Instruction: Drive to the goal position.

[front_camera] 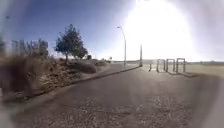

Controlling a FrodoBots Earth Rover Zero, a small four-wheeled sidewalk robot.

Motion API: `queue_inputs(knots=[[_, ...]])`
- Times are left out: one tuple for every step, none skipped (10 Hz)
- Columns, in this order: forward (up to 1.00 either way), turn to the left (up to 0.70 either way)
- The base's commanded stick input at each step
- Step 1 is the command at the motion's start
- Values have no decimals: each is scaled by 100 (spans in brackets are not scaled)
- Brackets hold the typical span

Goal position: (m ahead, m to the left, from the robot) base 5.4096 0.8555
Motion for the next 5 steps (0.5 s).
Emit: queue_inputs(knots=[[70, 0], [70, 0], [70, 0], [70, 0], [70, 0]])
